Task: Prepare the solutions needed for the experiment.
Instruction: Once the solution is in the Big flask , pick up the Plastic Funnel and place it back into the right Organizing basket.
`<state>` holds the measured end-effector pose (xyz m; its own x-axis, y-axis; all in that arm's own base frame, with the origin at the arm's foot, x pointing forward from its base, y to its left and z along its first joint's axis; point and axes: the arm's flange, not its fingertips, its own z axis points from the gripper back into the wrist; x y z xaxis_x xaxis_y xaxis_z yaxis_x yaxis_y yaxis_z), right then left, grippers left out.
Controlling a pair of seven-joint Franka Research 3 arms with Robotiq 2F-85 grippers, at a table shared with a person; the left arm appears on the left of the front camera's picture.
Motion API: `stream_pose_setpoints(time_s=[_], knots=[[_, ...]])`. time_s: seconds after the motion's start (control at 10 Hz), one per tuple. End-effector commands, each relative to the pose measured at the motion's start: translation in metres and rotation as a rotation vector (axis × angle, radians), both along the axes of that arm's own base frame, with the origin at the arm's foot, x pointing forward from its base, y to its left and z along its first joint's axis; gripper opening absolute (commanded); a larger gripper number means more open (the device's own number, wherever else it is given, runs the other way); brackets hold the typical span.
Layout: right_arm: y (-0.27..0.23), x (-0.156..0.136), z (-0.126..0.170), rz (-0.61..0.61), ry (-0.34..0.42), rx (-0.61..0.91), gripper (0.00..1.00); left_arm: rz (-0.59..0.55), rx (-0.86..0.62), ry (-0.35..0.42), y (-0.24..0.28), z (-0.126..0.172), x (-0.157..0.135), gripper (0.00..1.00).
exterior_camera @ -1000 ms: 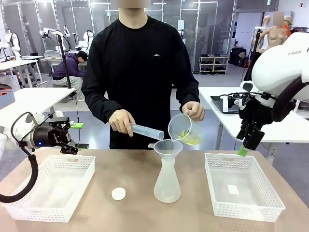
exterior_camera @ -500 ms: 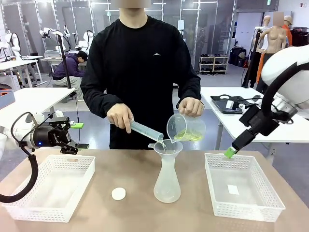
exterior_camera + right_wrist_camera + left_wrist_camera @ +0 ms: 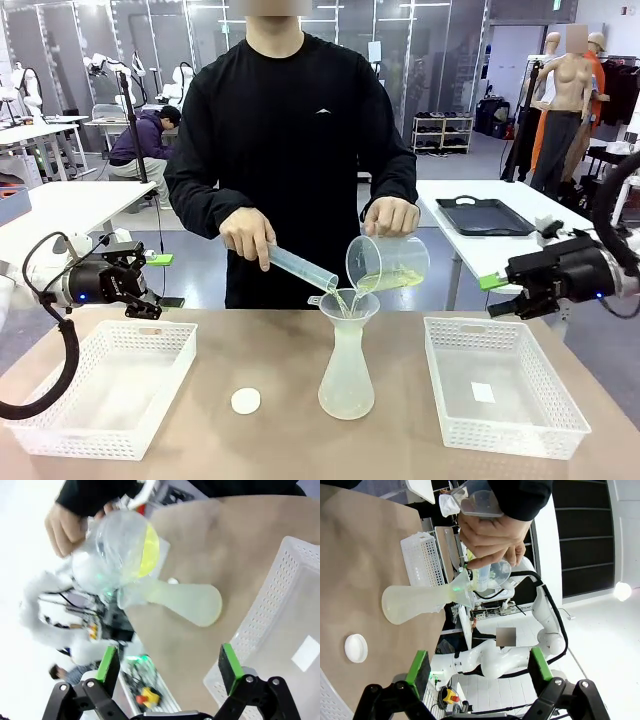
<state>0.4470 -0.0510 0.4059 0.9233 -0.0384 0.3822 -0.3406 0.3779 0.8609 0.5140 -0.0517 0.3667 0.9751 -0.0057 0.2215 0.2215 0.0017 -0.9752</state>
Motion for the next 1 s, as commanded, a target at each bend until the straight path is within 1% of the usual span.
stream_pose_setpoints(time_s=[0.0, 0.1, 0.3, 0.5, 0.6, 0.7, 0.8, 0.9], knots=[[0.000, -0.003, -0.012, -0.030, 0.052, 0.108, 1.00, 0.001, 0.003, 0.002, -0.001, 0.002, 0.000, 1.00], [0.000, -0.003, -0.015, -0.050, 0.108, 0.145, 1.00, 0.001, 0.003, 0.002, -0.001, 0.002, 0.000, 1.00], [0.007, 0.001, -0.026, -0.074, 0.143, 0.210, 1.00, 0.001, 0.003, 0.002, -0.001, 0.002, 0.000, 1.00], [0.014, 0.004, -0.038, -0.073, 0.167, 0.238, 1.00, 0.001, 0.003, 0.002, -0.001, 0.002, 0.000, 1.00], [0.016, 0.005, -0.042, -0.078, 0.176, 0.248, 1.00, 0.001, 0.003, 0.002, -0.001, 0.002, 0.000, 1.00], [0.019, 0.008, -0.045, -0.072, 0.168, 0.254, 1.00, 0.001, 0.003, 0.002, -0.001, 0.002, 0.000, 1.00], [0.015, 0.002, -0.043, -0.062, 0.147, 0.217, 1.00, 0.001, 0.003, 0.002, -0.001, 0.002, 0.000, 1.00], [0.015, 0.002, -0.043, -0.062, 0.147, 0.217, 1.00, 0.001, 0.003, 0.002, -0.001, 0.002, 0.000, 1.00]])
